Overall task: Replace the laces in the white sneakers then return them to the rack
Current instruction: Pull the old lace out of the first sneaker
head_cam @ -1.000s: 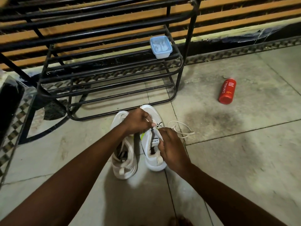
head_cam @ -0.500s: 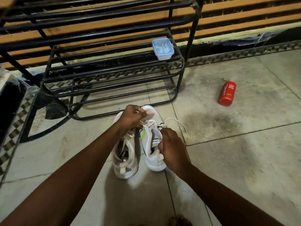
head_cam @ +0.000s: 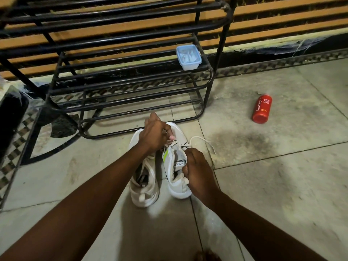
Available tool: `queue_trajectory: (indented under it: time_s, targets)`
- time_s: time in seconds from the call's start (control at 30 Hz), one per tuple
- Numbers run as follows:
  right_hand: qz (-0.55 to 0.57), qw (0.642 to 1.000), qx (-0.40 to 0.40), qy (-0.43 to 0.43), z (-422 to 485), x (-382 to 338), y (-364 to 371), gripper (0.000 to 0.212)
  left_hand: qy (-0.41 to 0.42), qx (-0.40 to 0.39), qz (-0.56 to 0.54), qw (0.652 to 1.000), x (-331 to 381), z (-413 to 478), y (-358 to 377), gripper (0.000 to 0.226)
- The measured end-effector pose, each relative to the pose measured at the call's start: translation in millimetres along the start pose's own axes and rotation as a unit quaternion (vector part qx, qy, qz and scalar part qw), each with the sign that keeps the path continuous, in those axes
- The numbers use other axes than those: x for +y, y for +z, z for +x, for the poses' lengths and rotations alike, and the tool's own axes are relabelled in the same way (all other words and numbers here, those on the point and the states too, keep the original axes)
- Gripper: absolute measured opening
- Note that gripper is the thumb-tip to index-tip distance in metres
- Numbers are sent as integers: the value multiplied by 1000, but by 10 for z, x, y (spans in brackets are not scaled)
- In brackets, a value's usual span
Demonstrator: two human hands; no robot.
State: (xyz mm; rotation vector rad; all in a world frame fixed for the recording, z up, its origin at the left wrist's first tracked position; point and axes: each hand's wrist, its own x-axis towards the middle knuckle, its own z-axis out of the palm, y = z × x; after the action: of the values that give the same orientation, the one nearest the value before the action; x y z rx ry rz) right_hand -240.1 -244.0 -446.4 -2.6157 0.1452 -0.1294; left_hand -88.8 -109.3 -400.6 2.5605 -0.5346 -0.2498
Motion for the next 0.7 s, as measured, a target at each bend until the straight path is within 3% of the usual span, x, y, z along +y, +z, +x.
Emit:
queue_trajectory:
  time_s: [0.1,0.17,0.23,0.27,0.3,0.33,0.4,0.47,0.53,0.6,0.7]
  targets:
    - [17,1000,6,2,4,-2,7,44,-31,104,-19,994,16,19,-37,17]
    - [11,1000,10,-5,0,-2,17,43,-76,162,-143,973,80,50,-92,16]
    - [2,1000,5,-11,-1,6,21,45,-118,183,-305,927,169,72,-91,15]
    - [0,1000,7,-13,-3,12,23,45,-129,189,-358,905,203,60,-93,17]
    - [-2,1000,11,-15,-3,17,27,45,-114,191,-364,904,213,37,-91,19]
    - [-5,1000,16,-17,-5,19,34,43,-77,186,-329,922,193,9,-86,21]
    - [-13,999,24,-20,5,15,43,40,62,113,-112,985,74,-32,-64,15]
    - [-22,999,29,-23,7,11,54,39,153,19,109,982,-13,-56,-25,7]
    - [-28,999,28,-24,8,15,59,39,146,-33,184,972,-29,-56,-7,16]
    - [-32,999,26,-21,8,20,63,39,114,-60,189,974,-20,-31,-15,11]
    - [-35,999,26,-18,13,4,60,37,83,-32,199,976,29,-46,-19,4]
